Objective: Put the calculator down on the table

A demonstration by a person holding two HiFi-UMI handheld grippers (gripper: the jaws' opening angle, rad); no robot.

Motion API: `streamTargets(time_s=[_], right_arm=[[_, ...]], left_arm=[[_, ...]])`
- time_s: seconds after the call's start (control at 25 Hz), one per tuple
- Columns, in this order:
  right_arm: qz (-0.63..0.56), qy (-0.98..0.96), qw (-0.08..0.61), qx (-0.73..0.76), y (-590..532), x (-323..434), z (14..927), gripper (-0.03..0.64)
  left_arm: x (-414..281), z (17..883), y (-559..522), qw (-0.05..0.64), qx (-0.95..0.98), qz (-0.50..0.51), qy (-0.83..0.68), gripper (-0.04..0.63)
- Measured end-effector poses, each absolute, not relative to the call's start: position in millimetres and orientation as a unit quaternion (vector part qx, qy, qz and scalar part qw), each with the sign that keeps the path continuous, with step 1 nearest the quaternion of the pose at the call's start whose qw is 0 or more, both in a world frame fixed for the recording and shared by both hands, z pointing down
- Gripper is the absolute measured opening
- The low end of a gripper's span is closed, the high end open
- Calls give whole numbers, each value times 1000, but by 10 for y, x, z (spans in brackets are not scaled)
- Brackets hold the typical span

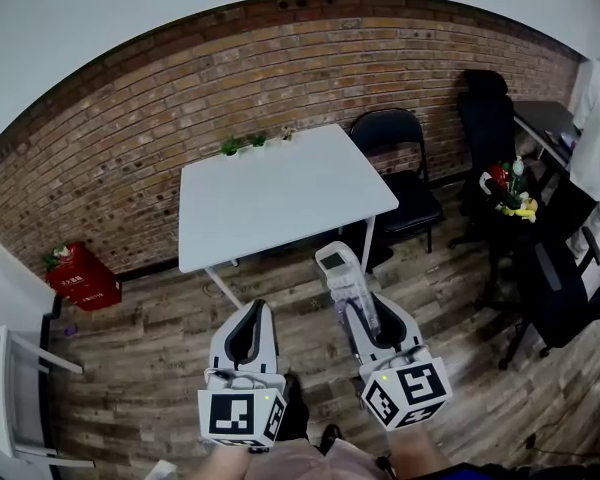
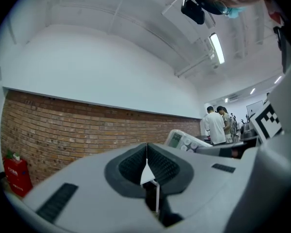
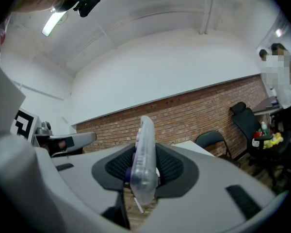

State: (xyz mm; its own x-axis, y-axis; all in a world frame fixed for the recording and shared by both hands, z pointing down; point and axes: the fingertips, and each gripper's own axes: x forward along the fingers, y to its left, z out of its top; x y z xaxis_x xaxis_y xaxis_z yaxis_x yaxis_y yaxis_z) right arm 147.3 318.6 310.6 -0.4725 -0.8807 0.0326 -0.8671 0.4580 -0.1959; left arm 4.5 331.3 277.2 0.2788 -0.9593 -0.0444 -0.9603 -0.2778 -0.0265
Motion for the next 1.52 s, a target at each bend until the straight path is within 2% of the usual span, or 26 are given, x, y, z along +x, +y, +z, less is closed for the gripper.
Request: streamTargets(time_s=[0.52, 1.04, 1.52], right_arm=[[-123, 852, -12, -509, 2064, 910, 3551, 127], [-102, 849, -11, -518, 700, 278, 3362, 127], [-102, 836, -7, -539, -53, 341, 3385, 127]], left_arm=[[-448, 3182, 2123, -22, -800, 11, 600, 15], [-1093, 3083, 712, -18, -806, 27, 591, 15], [-1031, 3207, -100, -23, -821, 16, 570, 15]])
